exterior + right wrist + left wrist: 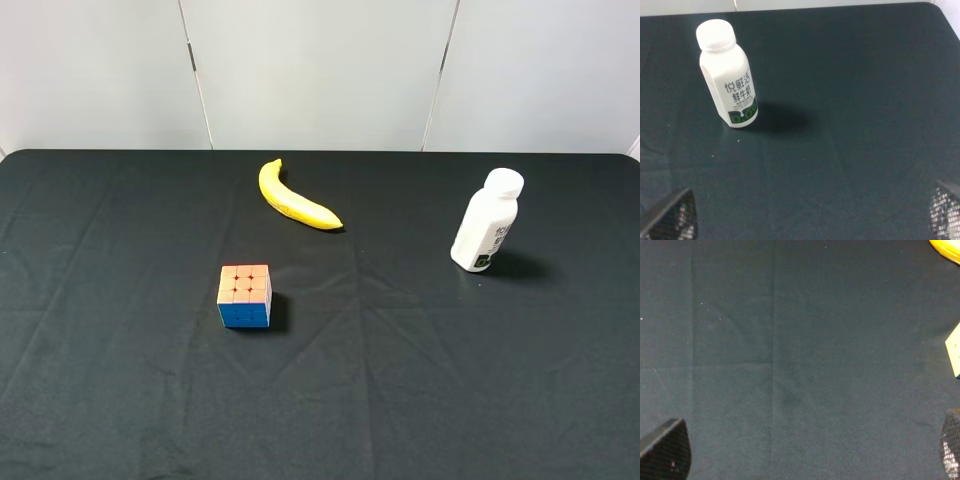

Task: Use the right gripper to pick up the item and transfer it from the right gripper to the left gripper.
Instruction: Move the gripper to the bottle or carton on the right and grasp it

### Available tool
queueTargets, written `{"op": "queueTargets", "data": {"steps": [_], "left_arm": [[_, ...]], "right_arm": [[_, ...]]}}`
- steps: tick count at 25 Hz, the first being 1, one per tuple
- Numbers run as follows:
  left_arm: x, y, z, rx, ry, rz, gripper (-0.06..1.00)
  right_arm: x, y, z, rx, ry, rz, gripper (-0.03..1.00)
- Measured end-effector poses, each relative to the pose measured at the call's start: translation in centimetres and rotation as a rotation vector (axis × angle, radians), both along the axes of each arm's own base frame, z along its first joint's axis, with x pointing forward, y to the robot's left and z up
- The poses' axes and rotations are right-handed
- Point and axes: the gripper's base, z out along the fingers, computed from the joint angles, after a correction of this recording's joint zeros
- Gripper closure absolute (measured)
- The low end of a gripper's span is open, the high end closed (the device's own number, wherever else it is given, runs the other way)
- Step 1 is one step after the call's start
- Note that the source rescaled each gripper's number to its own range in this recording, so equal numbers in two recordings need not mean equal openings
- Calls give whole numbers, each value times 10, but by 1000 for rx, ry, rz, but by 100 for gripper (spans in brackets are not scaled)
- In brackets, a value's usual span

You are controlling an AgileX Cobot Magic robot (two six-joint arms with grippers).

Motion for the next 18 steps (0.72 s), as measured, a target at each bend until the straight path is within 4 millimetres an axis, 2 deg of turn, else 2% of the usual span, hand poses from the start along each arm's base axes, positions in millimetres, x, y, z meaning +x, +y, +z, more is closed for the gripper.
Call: {"op": "queueTargets", "data": {"steps": [18], "left_arm": [[0,0,0,0,0,0,-6]], "right_arm": [[0,0,0,0,0,0,-3]]}}
